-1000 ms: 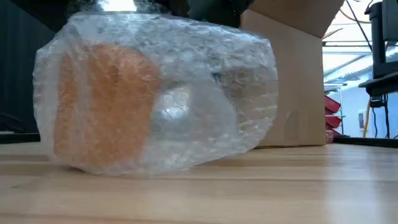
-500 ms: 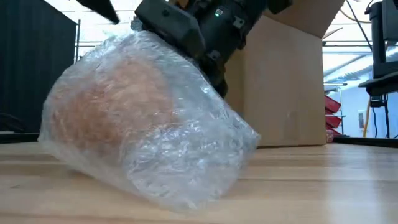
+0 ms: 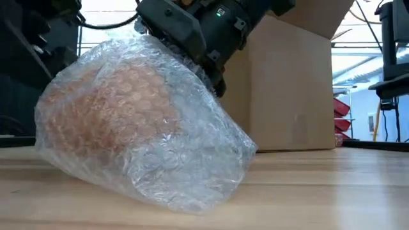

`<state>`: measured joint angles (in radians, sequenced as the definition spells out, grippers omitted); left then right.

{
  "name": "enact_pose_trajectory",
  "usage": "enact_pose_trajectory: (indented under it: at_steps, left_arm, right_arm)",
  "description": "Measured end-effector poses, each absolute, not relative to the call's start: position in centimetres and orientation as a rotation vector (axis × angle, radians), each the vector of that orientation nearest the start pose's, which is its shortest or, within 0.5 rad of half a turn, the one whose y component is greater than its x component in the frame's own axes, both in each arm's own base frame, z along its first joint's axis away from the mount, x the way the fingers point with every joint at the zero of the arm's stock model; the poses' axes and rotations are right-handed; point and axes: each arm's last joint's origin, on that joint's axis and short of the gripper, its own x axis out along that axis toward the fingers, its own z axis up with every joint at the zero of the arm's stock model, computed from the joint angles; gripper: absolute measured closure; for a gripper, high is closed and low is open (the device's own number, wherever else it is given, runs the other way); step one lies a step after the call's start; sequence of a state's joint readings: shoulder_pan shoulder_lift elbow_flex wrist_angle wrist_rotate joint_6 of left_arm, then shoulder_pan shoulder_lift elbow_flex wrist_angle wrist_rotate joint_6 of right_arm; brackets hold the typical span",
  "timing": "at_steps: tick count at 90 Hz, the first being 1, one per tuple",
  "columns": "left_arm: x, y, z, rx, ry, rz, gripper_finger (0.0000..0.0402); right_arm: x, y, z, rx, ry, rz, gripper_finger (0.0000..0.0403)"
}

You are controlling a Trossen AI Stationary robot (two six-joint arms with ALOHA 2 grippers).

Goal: Wrap mug
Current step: Wrap the orange mug with bubble wrap

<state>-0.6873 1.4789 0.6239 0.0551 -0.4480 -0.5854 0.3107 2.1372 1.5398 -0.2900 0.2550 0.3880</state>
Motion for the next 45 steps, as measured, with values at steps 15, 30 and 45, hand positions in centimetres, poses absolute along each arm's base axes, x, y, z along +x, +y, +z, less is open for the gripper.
enact_pose_trajectory:
  at_steps: [15,30,45]
  left_arm:
    - [23.1,-15.9,14.1,-0.103,0.672,-0.032,0.0173]
    - [24.5,-15.8,11.8,-0.085,0.678,-0.058,0.0173]
    - [26.1,-15.4,10.4,-0.099,0.645,-0.038,0.0173]
  right_arm:
    - [43.7,13.7,16.8,0.064,0.840,-0.076,0.0195]
    - [43.7,13.7,17.9,0.064,0.814,-0.026,0.0195]
    - [43.5,13.3,17.8,0.063,0.857,-0.017,0.0195]
